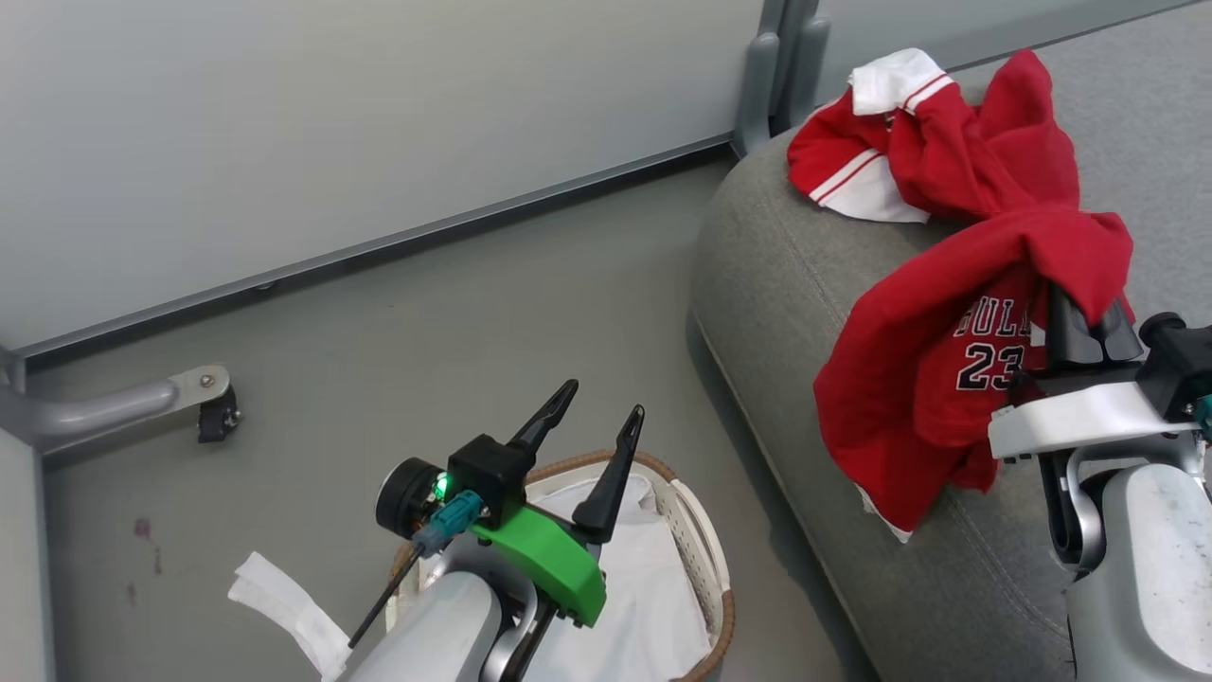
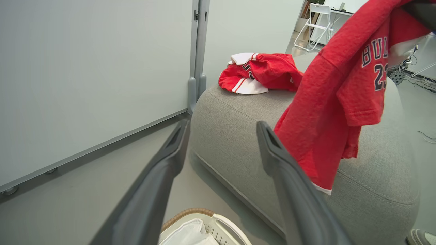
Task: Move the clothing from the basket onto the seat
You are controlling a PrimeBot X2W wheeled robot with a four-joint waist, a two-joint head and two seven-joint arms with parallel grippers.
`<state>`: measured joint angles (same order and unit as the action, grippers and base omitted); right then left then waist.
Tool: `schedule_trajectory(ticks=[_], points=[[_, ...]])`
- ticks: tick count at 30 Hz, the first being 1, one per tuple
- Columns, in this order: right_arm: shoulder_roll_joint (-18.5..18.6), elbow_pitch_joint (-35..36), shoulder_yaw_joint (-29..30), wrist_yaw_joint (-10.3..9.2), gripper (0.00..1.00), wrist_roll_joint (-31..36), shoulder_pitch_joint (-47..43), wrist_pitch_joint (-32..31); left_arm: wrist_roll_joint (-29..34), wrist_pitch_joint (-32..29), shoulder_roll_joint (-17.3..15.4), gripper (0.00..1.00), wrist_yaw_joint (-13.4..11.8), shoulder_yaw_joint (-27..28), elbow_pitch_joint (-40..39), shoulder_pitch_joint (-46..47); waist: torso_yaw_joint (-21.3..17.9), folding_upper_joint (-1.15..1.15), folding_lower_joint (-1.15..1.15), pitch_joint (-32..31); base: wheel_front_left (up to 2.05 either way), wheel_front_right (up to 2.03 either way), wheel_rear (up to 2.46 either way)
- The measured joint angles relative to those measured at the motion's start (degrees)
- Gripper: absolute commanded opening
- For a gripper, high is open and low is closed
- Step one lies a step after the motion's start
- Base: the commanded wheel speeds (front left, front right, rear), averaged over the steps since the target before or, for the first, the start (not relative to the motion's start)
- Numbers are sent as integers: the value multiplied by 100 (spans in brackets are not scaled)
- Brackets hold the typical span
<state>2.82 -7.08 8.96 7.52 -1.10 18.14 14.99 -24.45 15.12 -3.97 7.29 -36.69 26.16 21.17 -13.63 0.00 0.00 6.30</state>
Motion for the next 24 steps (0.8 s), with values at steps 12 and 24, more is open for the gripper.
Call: schedule_trajectory(ticks=[12, 24], points=[[-1, 77, 469, 0, 0, 580, 582, 0, 85, 0, 52, 100, 3, -244, -64, 174, -209, 0, 0, 435, 0, 0, 0], [1362, -686, 1020, 0, 0, 1085, 3064, 1, 256, 1, -96, 100, 9, -277, -277, 957, 55, 0, 0, 1541, 0, 0, 0]])
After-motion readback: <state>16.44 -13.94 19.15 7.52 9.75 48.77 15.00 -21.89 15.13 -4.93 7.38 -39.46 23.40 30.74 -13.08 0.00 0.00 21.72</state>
